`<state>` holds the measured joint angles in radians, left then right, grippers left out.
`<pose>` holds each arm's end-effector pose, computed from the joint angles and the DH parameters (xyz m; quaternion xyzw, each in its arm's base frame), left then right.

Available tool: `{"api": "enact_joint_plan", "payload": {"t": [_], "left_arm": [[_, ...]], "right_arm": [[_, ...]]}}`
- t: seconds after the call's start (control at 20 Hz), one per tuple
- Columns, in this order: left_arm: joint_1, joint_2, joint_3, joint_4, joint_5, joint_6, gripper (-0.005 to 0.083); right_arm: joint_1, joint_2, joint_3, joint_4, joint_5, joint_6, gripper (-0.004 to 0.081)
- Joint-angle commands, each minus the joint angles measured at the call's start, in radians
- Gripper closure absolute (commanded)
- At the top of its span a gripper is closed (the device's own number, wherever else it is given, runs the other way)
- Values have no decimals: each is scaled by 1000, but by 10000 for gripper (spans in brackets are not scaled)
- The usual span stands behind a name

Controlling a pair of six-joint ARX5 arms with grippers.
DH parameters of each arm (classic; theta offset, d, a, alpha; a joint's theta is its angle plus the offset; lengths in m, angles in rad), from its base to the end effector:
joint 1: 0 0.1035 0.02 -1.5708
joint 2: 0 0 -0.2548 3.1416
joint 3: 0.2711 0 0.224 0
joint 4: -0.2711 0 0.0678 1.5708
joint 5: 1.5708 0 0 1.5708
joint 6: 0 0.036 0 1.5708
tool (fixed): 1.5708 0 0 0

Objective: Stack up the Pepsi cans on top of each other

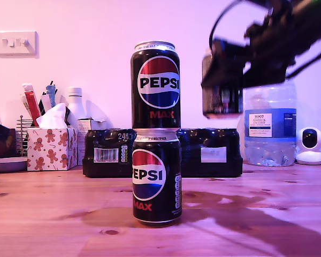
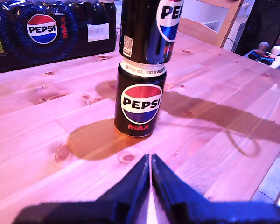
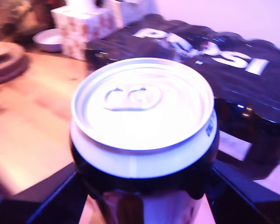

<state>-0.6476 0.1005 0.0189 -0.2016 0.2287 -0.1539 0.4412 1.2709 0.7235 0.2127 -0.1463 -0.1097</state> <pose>0.0631 -0.0579 0.1425 -0.0397 0.1699 -0.4082 0.8961 0.2310 0.1149 0.2519 -0.0762 0.1489 0.2941 0.9410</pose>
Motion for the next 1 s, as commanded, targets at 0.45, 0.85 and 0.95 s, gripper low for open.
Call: {"api": "enact_joint_plan", "payload": {"t": [0.45, 0.85, 0.95], "left_arm": [[-3, 4, -17, -15, -2, -2, 793], [-3, 4, -17, -15, -2, -2, 793], [-3, 4, -17, -15, -2, -2, 793]], "right_arm": [[17, -334, 5, -226, -1, -21, 243], [54, -365, 63, -311, -1, -15, 243], [79, -359, 101, -324, -1, -2, 243]]}}
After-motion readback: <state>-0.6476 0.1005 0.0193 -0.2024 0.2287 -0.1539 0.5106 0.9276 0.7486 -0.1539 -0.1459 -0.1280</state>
